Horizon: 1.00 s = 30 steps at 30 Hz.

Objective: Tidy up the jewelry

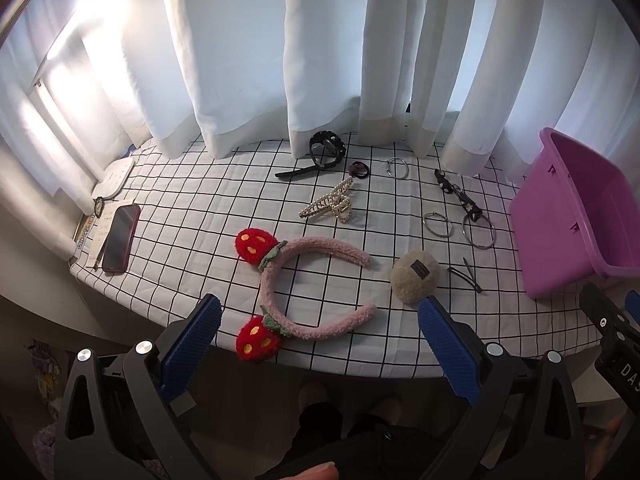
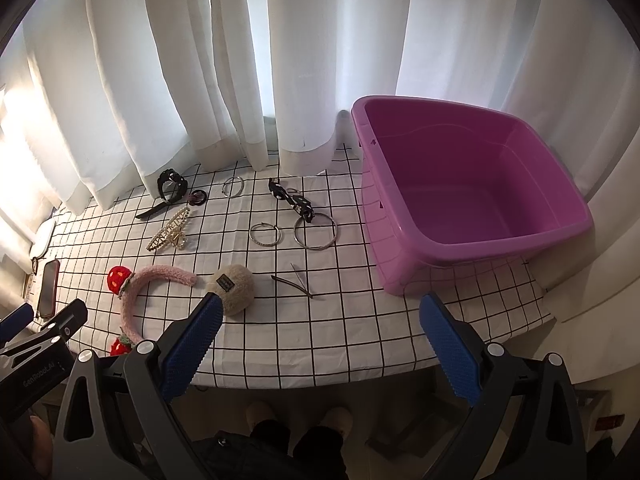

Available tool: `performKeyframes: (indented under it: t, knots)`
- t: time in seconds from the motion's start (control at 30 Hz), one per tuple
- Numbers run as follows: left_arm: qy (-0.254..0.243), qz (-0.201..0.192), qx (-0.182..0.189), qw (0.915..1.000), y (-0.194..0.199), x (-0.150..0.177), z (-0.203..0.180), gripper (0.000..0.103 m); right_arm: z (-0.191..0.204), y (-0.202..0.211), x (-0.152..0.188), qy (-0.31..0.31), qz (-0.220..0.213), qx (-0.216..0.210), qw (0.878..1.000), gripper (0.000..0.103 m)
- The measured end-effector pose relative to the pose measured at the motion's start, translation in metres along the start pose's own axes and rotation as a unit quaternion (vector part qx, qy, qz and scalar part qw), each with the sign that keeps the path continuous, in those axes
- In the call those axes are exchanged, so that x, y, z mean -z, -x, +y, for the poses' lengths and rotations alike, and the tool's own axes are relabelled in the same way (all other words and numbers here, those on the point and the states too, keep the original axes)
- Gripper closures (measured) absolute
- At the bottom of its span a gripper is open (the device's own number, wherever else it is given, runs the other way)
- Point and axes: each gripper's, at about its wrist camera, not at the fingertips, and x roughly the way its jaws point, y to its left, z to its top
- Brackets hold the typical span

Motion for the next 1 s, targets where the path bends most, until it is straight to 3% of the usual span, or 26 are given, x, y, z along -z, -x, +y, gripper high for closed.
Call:
performKeyframes:
  t: [0.77,1.0]
  knots:
    - [0.002,-0.002,0.000,1.0000,0.003,0.002,0.006,0.006,0.000,-0.001,0.002,0.003,-0.001,-0.008,1.000,0.009]
    - [0.040,0.000,0.023,0.9989,-0.008,0.009,0.025,0.006,0.007,-0.013,0.009,0.024,0.006,-0.017,1.000,0.009]
